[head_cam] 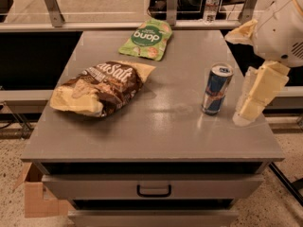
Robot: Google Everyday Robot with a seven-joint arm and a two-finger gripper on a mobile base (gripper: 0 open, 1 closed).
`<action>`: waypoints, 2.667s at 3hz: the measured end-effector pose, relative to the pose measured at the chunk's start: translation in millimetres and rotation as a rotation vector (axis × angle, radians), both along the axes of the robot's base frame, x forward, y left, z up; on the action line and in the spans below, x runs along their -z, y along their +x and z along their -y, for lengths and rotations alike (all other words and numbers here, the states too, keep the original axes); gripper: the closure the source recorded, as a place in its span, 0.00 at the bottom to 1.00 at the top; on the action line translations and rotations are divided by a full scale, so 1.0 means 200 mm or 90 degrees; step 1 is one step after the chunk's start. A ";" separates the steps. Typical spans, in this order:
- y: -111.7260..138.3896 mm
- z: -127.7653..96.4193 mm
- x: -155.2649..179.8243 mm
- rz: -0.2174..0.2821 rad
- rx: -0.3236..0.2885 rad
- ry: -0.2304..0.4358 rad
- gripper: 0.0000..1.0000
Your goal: Pick brown chip bag
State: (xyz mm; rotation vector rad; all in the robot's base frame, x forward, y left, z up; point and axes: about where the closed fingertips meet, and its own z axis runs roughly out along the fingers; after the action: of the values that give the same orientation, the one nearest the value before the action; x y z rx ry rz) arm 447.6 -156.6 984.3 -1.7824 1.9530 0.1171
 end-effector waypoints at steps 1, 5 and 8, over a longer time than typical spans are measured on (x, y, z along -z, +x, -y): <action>-0.02 -0.26 -0.01 0.031 -0.084 0.064 0.00; 0.10 -1.13 0.24 0.174 -0.229 0.188 0.00; 0.23 -1.51 0.45 0.157 -0.290 0.198 0.00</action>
Offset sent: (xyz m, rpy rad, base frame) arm -0.0208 0.1587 -0.0304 0.2660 -0.2654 0.3274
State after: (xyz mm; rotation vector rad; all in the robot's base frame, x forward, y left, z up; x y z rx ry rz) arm 494.2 146.3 894.8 -1.8920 1.2586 0.3167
